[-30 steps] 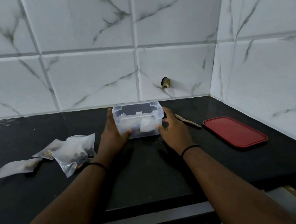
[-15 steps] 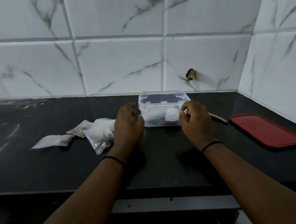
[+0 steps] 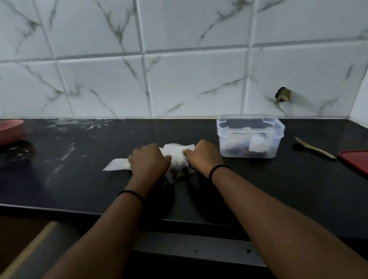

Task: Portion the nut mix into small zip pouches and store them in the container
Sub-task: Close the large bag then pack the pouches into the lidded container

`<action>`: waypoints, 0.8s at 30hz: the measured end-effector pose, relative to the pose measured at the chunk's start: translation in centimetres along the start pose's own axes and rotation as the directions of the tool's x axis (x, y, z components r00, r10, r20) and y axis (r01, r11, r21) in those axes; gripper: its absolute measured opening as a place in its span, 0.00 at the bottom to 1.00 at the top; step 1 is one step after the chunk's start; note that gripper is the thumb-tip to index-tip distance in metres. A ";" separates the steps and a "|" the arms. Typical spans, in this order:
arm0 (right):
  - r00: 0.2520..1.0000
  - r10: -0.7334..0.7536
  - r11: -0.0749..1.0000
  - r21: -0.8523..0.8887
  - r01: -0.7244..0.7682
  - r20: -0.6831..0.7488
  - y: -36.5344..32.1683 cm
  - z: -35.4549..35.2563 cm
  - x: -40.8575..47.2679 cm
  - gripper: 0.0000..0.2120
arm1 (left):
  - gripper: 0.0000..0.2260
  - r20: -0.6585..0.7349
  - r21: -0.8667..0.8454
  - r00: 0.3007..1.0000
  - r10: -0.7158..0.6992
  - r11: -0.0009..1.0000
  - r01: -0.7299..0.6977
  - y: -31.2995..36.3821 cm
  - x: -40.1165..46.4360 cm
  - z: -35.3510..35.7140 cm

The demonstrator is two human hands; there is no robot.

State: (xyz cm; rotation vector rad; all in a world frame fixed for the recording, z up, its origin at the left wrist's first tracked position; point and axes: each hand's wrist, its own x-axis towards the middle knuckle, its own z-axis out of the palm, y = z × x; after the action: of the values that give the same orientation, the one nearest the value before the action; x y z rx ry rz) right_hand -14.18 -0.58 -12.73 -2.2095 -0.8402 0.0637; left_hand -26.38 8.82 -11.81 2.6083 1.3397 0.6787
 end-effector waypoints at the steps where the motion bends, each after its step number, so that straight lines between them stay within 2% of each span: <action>1: 0.999 0.045 0.999 0.013 -0.045 0.019 0.1 0.2 0.3 0.19 | 0.16 0.042 -0.047 0.999 -0.018 0.999 0.020 -0.3 0.1 0.1; 3: 0.995 0.095 0.995 0.039 -0.096 0.015 0.3 0.5 0.6 0.21 | 0.11 0.066 -0.193 0.997 -0.047 0.979 0.059 -0.7 0.4 0.3; 5: 0.997 0.042 0.997 0.064 -0.037 -0.066 0.4 0.9 0.7 0.17 | 0.06 0.063 -0.371 0.996 -0.065 0.925 0.084 -1.0 0.5 0.3; 7: 0.987 -0.089 0.990 0.099 0.103 -0.135 0.1 1.2 0.7 0.13 | 0.04 0.101 -0.610 0.994 -0.052 0.785 0.103 -1.2 0.8 0.1; 9: 0.977 -0.186 0.966 0.164 0.201 -0.103 -0.3 0.9 0.7 0.12 | 0.05 0.170 -0.791 0.986 -0.004 0.596 0.138 -1.2 0.8 -0.4; 11: 0.979 -0.203 0.927 0.321 0.194 -0.007 -0.7 0.1 0.6 0.09 | 0.04 0.223 -0.866 0.973 0.057 0.470 0.171 -1.1 0.8 -1.0; 13: 0.976 -0.206 0.869 0.470 0.152 0.066 -0.5 -0.9 0.5 0.05 | 0.04 0.238 -0.897 0.966 0.102 0.405 0.178 -1.0 1.1 -1.3; 15: 0.973 -0.200 0.817 0.568 0.101 0.115 0.0 -2.1 0.1 0.04 | 0.09 0.217 -0.915 0.973 0.083 0.364 0.173 -0.8 1.7 -1.0; 16: 0.973 -0.192 0.799 0.596 0.079 0.128 0.3 -2.7 0.0 0.04 | 0.12 0.188 -0.910 0.981 0.046 0.385 0.156 -0.6 2.1 -0.7; 17: 0.974 -0.185 0.793 0.605 0.070 0.131 0.7 -3.5 -0.2 0.04 | 0.13 0.144 -0.876 0.990 0.004 0.466 0.125 -0.4 2.7 -0.3; 20: 0.981 -0.162 0.827 0.557 0.079 0.103 2.5 -5.7 -0.5 0.06 | 0.14 0.056 -0.578 0.998 -0.015 0.815 0.044 0.7 4.0 0.7; 22: 0.987 -0.140 0.851 0.519 0.077 0.084 3.8 -6.8 -0.7 0.05 | 0.18 0.114 -0.412 0.993 0.005 0.910 0.042 2.0 4.3 1.1; 24: 0.991 -0.118 0.870 0.488 0.070 0.068 4.8 -7.7 -0.8 0.05 | 0.19 0.181 -0.326 0.983 0.028 0.945 0.033 3.3 4.3 1.2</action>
State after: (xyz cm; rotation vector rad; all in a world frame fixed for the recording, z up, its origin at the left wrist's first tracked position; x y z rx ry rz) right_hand -9.95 -8.37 -10.58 -1.6991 -0.8726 0.3040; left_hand -21.22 10.38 -10.45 2.3375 1.0721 0.5862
